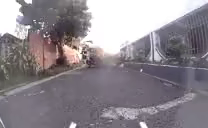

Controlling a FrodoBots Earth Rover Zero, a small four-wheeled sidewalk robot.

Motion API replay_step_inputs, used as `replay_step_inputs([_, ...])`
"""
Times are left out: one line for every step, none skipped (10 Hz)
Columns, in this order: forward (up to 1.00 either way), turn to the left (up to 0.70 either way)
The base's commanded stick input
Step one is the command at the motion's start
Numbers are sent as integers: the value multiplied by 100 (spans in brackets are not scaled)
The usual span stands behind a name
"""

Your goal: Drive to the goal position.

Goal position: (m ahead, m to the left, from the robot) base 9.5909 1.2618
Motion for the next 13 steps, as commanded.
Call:
replay_step_inputs([70, 0])
replay_step_inputs([70, 0])
replay_step_inputs([70, 0])
replay_step_inputs([70, 0])
replay_step_inputs([70, 0])
replay_step_inputs([70, 0])
replay_step_inputs([70, 0])
replay_step_inputs([70, 0])
replay_step_inputs([70, 0])
replay_step_inputs([70, 0])
replay_step_inputs([70, 0])
replay_step_inputs([70, 0])
replay_step_inputs([70, 0])
